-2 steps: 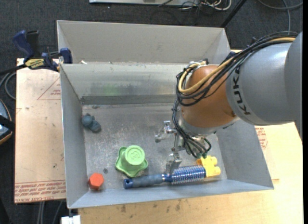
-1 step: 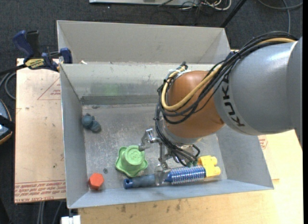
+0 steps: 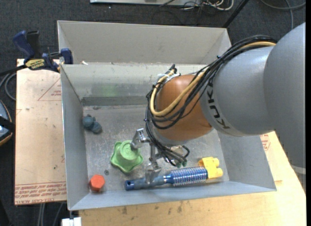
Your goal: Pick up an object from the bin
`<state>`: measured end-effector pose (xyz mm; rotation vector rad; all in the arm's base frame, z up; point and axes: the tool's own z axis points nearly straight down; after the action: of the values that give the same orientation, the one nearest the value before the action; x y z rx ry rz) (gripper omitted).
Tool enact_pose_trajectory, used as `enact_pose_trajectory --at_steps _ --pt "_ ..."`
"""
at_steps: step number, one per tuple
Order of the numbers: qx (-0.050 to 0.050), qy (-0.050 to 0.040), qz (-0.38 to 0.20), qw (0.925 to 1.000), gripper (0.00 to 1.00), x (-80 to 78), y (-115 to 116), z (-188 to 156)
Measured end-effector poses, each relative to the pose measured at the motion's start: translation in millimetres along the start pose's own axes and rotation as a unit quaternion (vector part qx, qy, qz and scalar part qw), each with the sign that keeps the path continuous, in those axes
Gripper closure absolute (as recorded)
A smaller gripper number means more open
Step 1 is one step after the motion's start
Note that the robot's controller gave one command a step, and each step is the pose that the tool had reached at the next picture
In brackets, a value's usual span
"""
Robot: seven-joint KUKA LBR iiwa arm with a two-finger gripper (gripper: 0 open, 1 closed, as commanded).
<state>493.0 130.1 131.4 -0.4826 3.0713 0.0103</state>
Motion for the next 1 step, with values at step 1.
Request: enact_pose_trajectory --at_steps 1 --pt "-0.002 -0.0041 -0.055 0.9985 0.0 -2.7 7.1 3.9"
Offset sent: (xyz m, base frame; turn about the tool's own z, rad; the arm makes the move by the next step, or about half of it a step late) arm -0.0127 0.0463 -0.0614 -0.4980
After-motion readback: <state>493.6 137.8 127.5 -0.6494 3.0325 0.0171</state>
